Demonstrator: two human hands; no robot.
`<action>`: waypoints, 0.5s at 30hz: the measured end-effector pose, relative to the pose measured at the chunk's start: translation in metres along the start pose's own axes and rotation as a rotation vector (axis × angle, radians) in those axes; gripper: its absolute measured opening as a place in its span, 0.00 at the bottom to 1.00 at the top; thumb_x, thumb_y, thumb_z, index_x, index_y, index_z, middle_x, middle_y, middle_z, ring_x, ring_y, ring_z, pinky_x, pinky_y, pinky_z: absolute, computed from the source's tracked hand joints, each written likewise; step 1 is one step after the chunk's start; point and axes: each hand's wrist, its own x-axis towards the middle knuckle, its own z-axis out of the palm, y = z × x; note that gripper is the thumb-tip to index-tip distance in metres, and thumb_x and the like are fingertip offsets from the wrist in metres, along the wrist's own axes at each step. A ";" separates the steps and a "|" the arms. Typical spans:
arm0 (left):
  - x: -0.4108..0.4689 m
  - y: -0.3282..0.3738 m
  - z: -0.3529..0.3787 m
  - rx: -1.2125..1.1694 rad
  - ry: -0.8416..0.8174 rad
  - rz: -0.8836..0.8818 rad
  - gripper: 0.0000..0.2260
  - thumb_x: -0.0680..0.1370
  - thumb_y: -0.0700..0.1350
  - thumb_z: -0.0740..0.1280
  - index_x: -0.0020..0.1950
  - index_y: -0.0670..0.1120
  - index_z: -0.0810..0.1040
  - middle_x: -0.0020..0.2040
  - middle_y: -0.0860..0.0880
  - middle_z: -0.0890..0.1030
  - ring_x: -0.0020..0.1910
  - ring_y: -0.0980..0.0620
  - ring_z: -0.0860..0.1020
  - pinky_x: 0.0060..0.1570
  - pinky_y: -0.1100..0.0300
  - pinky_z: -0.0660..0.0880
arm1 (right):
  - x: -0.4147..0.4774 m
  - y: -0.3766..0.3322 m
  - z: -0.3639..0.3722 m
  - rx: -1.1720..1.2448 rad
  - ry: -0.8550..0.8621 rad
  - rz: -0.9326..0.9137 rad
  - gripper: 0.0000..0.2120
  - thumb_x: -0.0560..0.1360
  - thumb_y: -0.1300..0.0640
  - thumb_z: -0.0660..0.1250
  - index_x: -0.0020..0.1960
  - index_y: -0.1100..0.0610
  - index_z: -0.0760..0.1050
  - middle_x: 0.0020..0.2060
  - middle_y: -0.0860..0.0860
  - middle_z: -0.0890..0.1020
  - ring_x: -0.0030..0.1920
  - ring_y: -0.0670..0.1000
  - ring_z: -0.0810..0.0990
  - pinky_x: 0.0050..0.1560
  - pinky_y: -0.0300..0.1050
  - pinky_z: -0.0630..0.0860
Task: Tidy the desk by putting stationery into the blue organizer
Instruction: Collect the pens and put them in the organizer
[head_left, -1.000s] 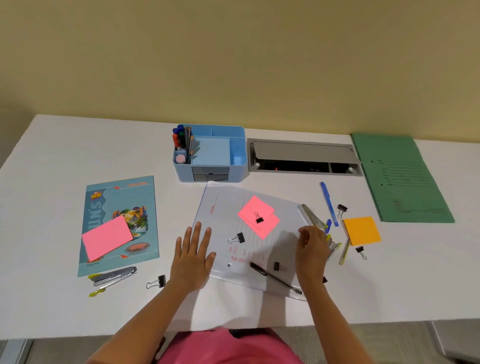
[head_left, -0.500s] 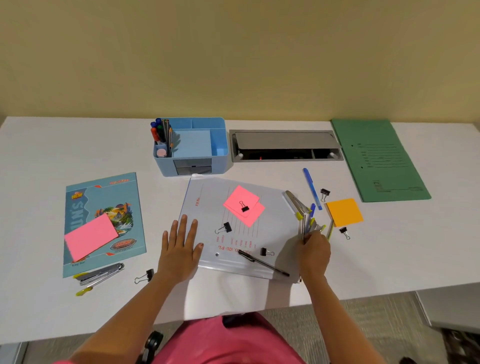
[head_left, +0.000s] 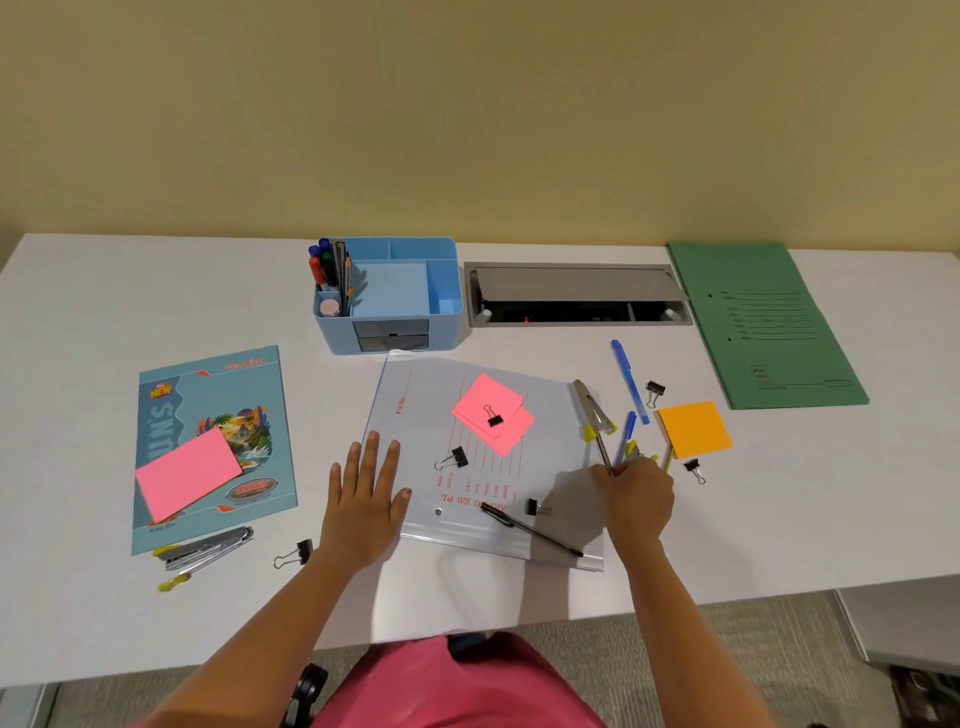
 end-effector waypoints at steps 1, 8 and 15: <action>0.000 0.000 0.000 0.012 -0.003 -0.005 0.38 0.72 0.65 0.26 0.76 0.46 0.39 0.77 0.46 0.37 0.75 0.44 0.35 0.73 0.47 0.36 | -0.002 -0.005 -0.002 -0.006 0.000 0.000 0.12 0.72 0.56 0.70 0.46 0.65 0.79 0.38 0.59 0.83 0.39 0.56 0.81 0.40 0.45 0.76; 0.001 -0.001 0.002 0.010 -0.012 -0.010 0.38 0.70 0.65 0.23 0.76 0.48 0.36 0.76 0.46 0.34 0.74 0.44 0.32 0.72 0.49 0.33 | -0.024 -0.072 -0.015 0.130 0.057 -0.353 0.10 0.72 0.59 0.70 0.43 0.67 0.79 0.35 0.59 0.82 0.36 0.53 0.78 0.38 0.42 0.73; -0.002 0.000 -0.001 -0.020 0.035 -0.015 0.30 0.74 0.64 0.29 0.73 0.55 0.29 0.77 0.46 0.38 0.76 0.42 0.39 0.72 0.48 0.31 | -0.038 -0.178 -0.009 0.503 -0.183 -0.550 0.07 0.71 0.61 0.70 0.36 0.56 0.73 0.22 0.43 0.71 0.24 0.40 0.72 0.32 0.20 0.66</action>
